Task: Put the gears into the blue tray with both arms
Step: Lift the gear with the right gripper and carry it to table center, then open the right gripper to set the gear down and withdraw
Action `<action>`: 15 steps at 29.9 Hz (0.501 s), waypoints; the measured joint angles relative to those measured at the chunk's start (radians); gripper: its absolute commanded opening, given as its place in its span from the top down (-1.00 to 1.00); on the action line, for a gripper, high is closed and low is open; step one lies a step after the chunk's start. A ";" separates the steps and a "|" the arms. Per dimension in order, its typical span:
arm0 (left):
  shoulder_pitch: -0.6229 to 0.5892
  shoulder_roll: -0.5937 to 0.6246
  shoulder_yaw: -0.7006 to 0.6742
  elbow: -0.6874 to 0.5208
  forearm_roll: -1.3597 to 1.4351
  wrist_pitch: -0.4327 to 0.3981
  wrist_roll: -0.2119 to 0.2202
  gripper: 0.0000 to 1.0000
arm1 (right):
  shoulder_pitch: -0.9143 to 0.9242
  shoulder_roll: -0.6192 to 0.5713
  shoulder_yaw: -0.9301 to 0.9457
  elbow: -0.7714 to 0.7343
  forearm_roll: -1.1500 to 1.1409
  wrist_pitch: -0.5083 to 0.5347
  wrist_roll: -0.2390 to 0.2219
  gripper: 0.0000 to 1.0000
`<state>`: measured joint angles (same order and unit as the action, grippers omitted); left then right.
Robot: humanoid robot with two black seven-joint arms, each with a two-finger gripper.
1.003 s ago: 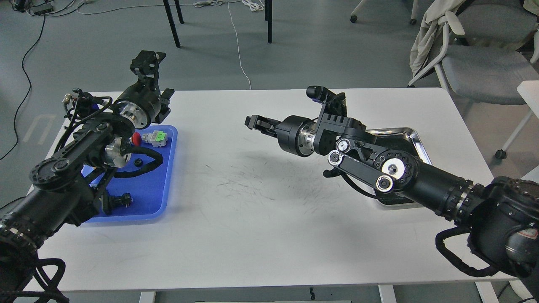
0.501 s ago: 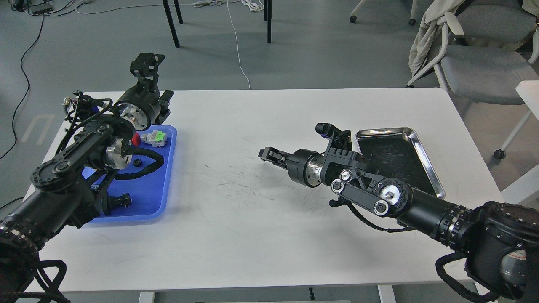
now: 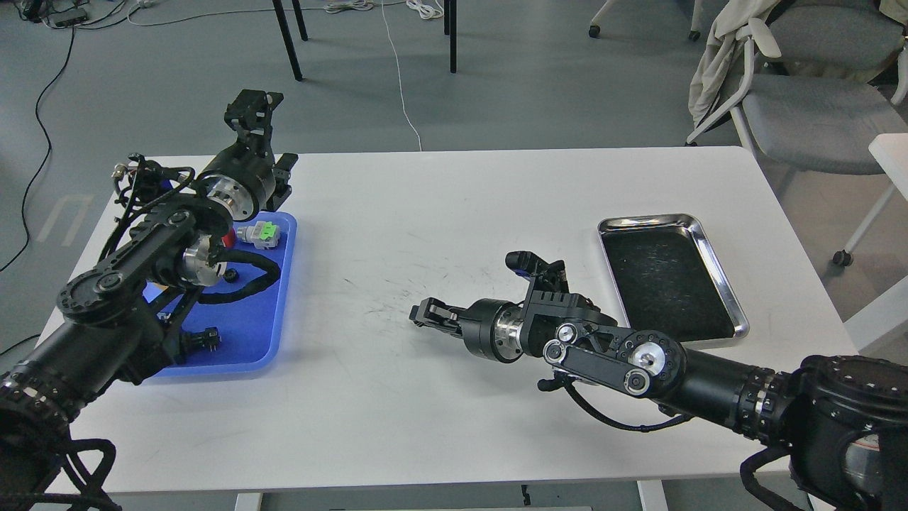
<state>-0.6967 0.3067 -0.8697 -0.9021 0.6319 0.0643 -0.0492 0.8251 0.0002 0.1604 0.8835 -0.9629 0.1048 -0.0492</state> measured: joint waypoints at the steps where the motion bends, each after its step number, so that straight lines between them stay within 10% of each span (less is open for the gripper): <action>1: 0.000 0.003 0.000 0.000 0.000 0.000 0.000 -0.99 | 0.000 0.000 0.000 -0.005 0.000 -0.006 0.000 0.56; 15: 0.011 0.024 0.001 0.000 0.004 0.000 0.000 -0.99 | 0.002 -0.001 0.021 -0.014 0.010 -0.086 0.008 -0.73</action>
<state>-0.6858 0.3303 -0.8686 -0.9019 0.6362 0.0643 -0.0494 0.8271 -0.0003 0.1812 0.8700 -0.9525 0.0184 -0.0417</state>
